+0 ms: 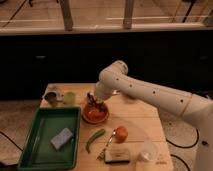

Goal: Place grapes in red bowl

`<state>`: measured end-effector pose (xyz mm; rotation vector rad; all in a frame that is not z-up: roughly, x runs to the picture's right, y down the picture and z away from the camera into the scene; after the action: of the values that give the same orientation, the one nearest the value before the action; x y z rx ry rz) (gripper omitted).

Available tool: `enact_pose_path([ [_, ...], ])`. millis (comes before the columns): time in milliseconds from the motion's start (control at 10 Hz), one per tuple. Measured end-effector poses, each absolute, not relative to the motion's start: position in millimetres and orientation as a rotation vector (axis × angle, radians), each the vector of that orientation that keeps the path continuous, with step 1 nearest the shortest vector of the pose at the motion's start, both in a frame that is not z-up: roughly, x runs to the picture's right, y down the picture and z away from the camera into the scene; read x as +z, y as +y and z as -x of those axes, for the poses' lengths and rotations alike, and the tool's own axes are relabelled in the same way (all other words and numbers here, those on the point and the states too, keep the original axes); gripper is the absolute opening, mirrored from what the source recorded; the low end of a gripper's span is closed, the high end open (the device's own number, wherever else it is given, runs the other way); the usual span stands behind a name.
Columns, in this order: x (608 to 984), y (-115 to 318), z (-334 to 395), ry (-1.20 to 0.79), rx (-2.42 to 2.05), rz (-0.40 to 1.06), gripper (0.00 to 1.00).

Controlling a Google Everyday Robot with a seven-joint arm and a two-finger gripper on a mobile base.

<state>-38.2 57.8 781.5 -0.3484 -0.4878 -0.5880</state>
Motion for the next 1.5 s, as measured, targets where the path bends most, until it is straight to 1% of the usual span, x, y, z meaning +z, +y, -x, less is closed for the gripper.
enact_pose_path([
  [1500, 796, 68, 31, -0.572, -0.575, 0.403, 0.01],
])
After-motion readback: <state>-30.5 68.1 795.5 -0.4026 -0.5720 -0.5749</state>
